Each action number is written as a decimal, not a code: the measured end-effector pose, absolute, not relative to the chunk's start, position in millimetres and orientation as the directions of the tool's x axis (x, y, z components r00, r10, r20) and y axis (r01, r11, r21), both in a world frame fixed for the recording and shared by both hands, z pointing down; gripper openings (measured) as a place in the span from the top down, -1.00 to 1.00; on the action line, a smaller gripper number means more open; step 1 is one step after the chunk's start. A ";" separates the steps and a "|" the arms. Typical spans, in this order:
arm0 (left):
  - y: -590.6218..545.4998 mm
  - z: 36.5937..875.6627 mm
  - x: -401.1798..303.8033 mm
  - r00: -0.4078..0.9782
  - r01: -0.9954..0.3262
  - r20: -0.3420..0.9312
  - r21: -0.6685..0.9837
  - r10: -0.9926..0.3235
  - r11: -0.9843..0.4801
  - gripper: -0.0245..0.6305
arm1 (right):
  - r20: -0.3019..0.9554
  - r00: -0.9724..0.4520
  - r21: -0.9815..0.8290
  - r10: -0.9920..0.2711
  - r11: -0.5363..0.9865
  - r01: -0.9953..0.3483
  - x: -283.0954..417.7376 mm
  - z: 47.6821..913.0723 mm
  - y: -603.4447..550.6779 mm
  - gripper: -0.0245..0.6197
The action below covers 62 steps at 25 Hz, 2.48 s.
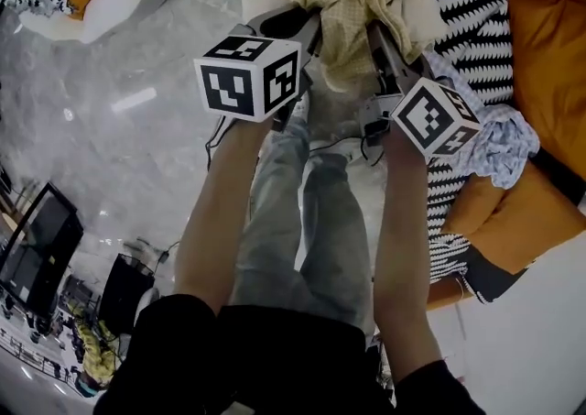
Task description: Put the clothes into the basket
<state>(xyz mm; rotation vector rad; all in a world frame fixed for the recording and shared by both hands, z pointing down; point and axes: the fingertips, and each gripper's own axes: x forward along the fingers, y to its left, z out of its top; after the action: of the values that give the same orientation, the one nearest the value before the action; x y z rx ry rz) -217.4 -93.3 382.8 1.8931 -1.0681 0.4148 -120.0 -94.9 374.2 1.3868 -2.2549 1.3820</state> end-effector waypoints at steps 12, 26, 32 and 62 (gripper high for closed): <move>-122.7 458.6 -237.8 0.388 -0.921 0.822 0.328 -0.417 -0.210 0.43 | 0.761 -0.431 -0.398 -0.486 0.176 -0.901 -132.8 443.1 -129.8 0.28; -78.9 450.2 -169.5 0.486 -0.869 0.796 0.396 -0.360 -0.297 0.43 | 0.789 -0.322 -0.386 -0.523 -0.013 -0.923 -45.5 444.7 -48.2 0.28; -38.5 445.6 -102.5 0.546 -0.828 0.781 0.448 -0.301 -0.339 0.43 | 0.787 -0.249 -0.375 -0.564 -0.117 -0.920 26.1 437.9 -1.0 0.28; 50.3 518.8 186.6 0.480 -0.764 0.874 0.372 -0.079 -0.526 -0.04 | 0.830 0.259 0.190 -0.494 -0.185 -0.964 396.3 407.3 122.7 0.10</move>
<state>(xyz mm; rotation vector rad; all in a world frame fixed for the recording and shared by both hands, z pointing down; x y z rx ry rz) 186.6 50.3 518.8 1.9260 -0.7001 1.0833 396.3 122.7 407.3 1.7988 -1.3333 0.8129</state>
